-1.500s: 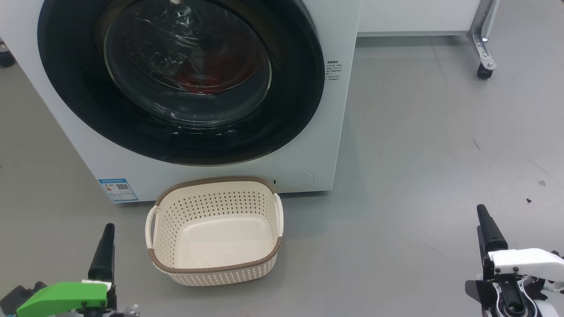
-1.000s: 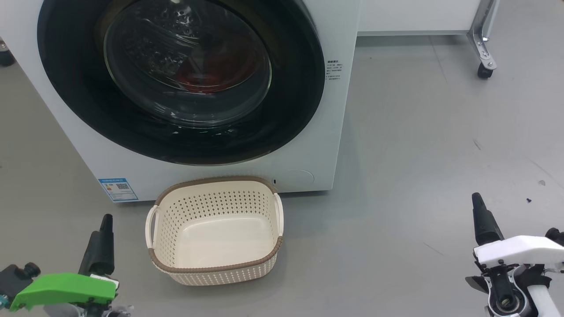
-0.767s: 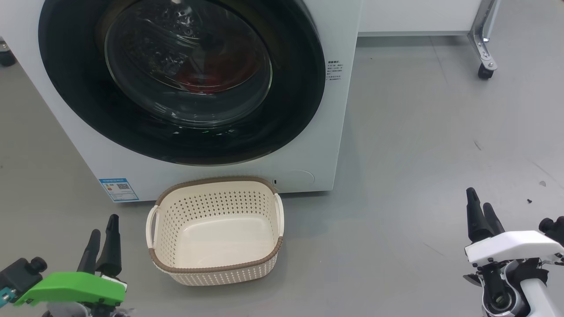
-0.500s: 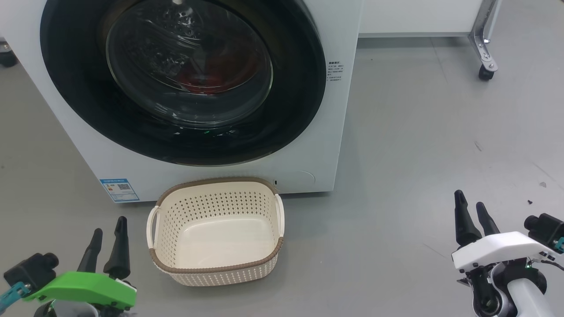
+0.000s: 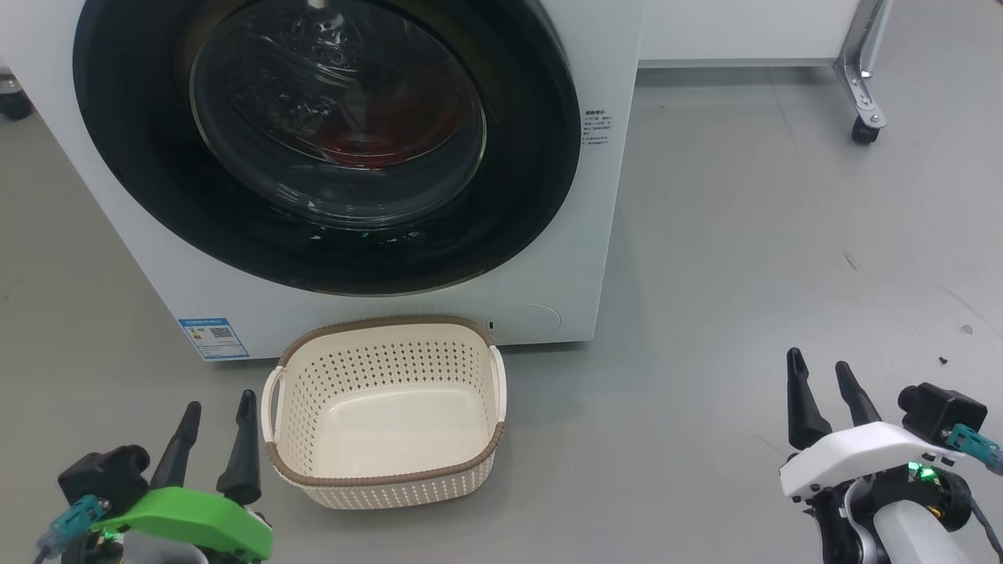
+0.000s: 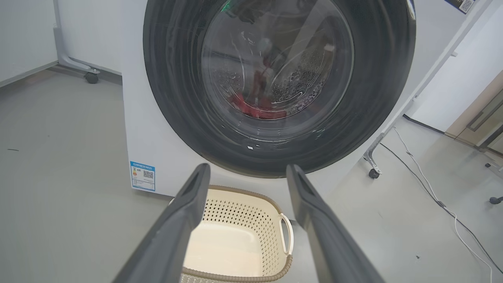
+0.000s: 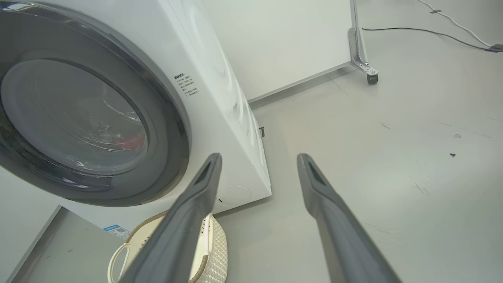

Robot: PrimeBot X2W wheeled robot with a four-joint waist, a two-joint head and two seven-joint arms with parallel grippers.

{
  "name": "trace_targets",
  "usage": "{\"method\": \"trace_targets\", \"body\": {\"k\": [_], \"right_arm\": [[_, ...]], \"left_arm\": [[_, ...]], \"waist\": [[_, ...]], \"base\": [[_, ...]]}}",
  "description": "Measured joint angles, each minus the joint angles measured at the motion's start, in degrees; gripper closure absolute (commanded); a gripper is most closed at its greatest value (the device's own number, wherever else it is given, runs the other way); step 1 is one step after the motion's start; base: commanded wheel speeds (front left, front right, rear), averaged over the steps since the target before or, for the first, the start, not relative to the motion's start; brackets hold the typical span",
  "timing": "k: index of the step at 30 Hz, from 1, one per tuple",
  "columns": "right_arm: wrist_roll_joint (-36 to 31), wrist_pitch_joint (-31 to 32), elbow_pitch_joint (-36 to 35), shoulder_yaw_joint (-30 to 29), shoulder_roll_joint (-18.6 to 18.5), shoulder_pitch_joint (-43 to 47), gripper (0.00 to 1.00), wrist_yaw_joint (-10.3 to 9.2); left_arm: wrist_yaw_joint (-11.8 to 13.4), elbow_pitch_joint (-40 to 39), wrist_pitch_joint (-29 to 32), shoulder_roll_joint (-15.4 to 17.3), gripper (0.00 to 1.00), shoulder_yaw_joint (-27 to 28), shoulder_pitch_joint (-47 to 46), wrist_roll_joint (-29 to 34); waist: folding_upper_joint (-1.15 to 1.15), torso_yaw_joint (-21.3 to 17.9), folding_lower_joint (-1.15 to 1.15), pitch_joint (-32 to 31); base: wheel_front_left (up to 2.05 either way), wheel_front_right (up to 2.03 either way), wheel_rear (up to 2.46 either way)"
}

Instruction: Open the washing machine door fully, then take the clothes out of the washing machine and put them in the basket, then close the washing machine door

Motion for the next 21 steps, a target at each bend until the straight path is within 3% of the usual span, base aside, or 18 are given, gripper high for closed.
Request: {"method": "trace_targets", "body": {"k": [21], "right_arm": [[-14.7,-3.6,1.0,2.8,0.1,-0.5,0.00,-1.01]], "left_arm": [[2.7,0.8,-3.9,1.0,0.00,-4.3,-0.6,14.5]], "waist": [[0.00,-0.1,0.00,0.0]], "base": [[0.00,0.00,0.00]]}}
